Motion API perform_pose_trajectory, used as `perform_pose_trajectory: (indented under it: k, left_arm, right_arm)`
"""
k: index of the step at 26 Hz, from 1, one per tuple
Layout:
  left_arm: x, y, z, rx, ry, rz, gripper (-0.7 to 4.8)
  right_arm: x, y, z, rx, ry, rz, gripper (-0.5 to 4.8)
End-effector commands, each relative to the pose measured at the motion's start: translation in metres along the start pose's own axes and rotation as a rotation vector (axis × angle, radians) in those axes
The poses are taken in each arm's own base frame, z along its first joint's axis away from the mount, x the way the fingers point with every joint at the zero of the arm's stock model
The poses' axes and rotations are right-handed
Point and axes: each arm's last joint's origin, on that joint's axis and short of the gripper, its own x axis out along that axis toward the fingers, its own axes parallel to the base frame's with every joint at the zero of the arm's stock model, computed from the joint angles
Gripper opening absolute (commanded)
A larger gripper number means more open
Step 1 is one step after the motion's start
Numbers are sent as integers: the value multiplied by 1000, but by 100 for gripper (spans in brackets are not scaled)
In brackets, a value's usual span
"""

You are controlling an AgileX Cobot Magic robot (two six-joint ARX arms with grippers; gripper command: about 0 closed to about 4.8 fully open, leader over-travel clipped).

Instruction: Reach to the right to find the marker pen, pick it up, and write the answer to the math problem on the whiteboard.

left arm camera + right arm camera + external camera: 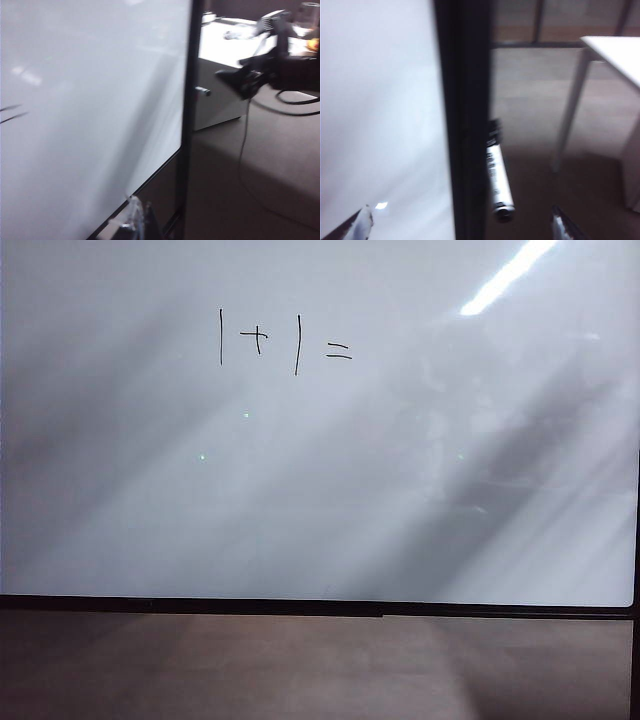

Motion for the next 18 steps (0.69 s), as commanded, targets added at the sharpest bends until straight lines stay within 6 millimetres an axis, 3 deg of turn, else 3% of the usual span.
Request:
perform_pose_trajectory:
  k: [1, 3, 4, 8, 10, 13, 15, 16, 18]
  left_arm:
    - [23, 4, -7, 27, -60, -39, -6]
    - [35, 6, -14, 27, -58, -38, -6]
    - [41, 7, -18, 31, -62, -35, -6]
    - [56, 9, -30, 48, -71, -35, -6]
    - [60, 10, -35, 45, -59, -37, -5]
    - [61, 10, -38, 39, -36, -39, -5]
    - [61, 10, -38, 38, -33, -37, -5]
    - [61, 10, -38, 38, -33, -36, -5]
    - [62, 10, -38, 38, -32, -36, -5]
  right_arm:
    - [13, -5, -8, -60, -45, -1, 479]
    - [22, -11, -15, -67, -90, 15, 455]
    - [27, -13, -22, -71, -104, 33, 413]
    - [42, -21, -49, -66, -86, 53, 397]
    - [49, -25, -61, -78, -132, 43, 358]
    - [54, -26, -67, -96, -198, 38, 358]
    - [60, -29, -73, -92, -184, 32, 308]
    - [64, -30, -77, -90, -178, 32, 254]
    - [70, -31, -81, -88, -168, 33, 251]
